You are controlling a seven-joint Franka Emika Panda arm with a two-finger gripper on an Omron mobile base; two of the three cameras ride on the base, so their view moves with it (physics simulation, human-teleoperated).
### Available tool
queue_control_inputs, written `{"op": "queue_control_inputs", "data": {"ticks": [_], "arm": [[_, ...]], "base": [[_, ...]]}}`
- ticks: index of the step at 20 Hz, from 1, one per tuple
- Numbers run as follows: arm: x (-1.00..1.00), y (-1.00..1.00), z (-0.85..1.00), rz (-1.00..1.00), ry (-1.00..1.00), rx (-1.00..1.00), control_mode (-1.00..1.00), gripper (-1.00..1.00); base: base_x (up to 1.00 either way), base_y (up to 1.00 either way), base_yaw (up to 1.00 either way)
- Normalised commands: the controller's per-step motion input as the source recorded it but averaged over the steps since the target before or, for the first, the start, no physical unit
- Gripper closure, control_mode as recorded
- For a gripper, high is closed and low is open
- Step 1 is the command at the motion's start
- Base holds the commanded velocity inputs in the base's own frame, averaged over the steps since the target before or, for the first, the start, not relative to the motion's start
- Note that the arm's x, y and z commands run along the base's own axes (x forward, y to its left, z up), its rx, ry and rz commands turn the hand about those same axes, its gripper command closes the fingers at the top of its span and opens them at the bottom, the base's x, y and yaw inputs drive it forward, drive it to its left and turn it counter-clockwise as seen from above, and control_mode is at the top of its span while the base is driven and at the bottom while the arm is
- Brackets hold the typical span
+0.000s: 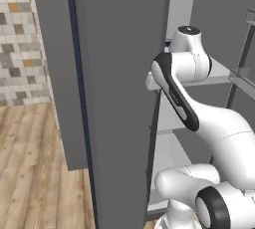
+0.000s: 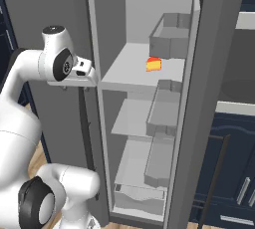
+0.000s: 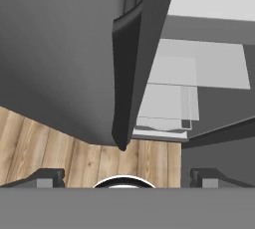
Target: Pick the cheese from the fridge and the cheese grater from the cabinet and place them next to the salad bowl.
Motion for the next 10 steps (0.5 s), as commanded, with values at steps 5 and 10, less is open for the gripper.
{"op": "queue_control_inputs", "data": {"ticks": [5,10], "arm": [[0.0,0.0,0.0,0.0,0.0,0.0,-1.0,-1.0],[0.0,0.0,0.0,0.0,0.0,0.0,-1.0,-1.0]], "base": [[0.0,0.0,0.0],[0.0,0.0,0.0]]}}
